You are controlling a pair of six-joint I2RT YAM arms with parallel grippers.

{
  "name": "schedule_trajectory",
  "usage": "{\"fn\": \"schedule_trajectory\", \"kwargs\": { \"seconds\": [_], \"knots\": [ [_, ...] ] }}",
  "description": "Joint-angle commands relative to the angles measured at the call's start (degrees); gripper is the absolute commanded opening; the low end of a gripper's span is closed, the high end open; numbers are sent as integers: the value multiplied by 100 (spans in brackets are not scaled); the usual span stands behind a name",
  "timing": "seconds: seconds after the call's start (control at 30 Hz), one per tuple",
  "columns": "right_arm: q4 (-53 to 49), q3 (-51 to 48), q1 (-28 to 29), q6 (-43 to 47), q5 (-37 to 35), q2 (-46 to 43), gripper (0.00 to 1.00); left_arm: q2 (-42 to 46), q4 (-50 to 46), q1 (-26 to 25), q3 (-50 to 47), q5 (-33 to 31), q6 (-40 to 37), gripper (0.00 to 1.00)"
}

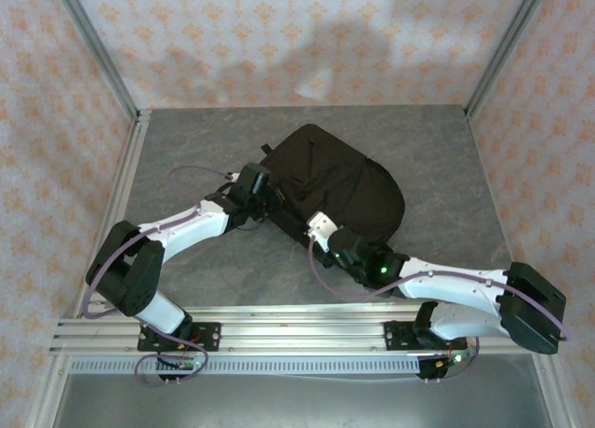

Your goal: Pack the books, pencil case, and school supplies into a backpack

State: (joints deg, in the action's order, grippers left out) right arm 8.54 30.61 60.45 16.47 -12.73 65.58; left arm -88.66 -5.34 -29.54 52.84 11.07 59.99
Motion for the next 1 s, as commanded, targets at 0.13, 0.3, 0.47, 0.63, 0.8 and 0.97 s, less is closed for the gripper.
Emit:
{"fn": "schedule_trajectory", "kwargs": {
  "seconds": [0.13,0.3,0.47,0.63,0.8,0.97],
  "knots": [
    [-1317,314,18,-1854,-1352,-214,0,212,-143,75,102,-315,-119,0],
    [-2638,850,-5,-3035,-1870,28,0,356,-191,134,34,-391,-117,0],
    [-3268,1059,-6,-3724,-2083,33,0,484,-265,224,-38,-421,-128,0],
    [-3692,1240,-2,-3879,-1770,100,0,584,-318,299,-116,-454,-153,0],
    [-4086,1325,-6,-4410,-1918,-8,0,676,-444,378,-186,-533,-185,0],
    [-4173,1248,-2,-4654,-1670,-246,0,758,-518,460,-262,-603,-233,0]
  ]
}}
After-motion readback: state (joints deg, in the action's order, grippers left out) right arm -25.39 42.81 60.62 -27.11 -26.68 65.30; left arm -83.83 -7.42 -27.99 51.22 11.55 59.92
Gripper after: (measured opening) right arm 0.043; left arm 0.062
